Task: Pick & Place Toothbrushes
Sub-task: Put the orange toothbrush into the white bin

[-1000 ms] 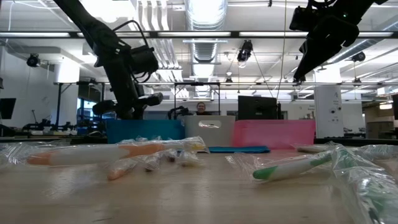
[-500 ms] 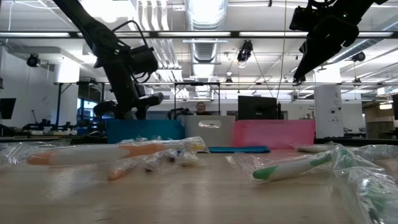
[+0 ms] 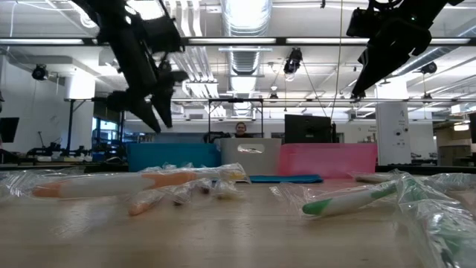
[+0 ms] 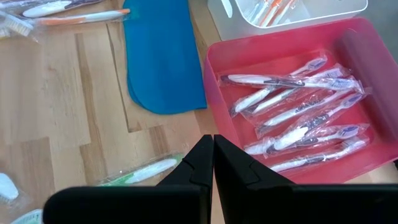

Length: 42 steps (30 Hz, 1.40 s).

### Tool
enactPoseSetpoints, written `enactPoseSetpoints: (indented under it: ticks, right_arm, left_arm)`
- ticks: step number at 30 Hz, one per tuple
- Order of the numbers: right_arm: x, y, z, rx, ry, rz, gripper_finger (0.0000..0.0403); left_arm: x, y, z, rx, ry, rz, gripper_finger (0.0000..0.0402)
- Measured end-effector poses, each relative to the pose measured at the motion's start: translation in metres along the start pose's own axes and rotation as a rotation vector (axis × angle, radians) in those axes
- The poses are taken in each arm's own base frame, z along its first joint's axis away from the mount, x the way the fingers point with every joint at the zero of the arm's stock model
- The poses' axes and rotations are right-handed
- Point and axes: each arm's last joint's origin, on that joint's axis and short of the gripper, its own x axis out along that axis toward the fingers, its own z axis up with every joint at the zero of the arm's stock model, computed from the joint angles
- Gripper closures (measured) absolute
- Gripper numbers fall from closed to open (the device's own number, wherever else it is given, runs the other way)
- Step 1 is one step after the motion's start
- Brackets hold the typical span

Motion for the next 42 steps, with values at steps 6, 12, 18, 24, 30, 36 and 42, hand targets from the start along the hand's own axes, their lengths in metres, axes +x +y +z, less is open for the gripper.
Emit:
enactPoseSetpoints:
  ticks: [6,12,18,24,30,36,42]
  right_arm:
    - [0.000,0.000,0.000,-0.002,-0.004,0.004,0.0394]
    - [0.000,0.000,0.000,-0.001,-0.004,0.004,0.0394]
    - [0.000,0.000,0.000,0.002,-0.004,0.005,0.0394]
    - [0.000,0.000,0.000,0.006,-0.004,0.007,0.0394]
    - [0.000,0.000,0.000,0.011,-0.004,0.007,0.0394]
    - [0.000,0.000,0.001,0.022,-0.005,0.007,0.0394]
    - [0.000,0.000,0.001,0.028,-0.005,0.008,0.0394]
  left_arm:
    - [-0.038,-0.033,-0.046,0.105,0.004,-0.160,0.0251]
    - [-0.069,-0.056,-0.095,0.133,0.065,-0.299,0.0251]
    - [-0.091,-0.062,-0.146,0.112,0.151,-0.302,0.0251]
    - [-0.108,-0.047,-0.187,0.010,0.245,-0.190,0.0251]
    - [-0.118,-0.023,-0.207,-0.070,0.323,0.006,0.0251]
    - [-0.120,-0.011,-0.209,-0.092,0.342,0.132,0.0251]
    - [-0.118,-0.009,-0.212,-0.097,0.365,0.182,0.0251]
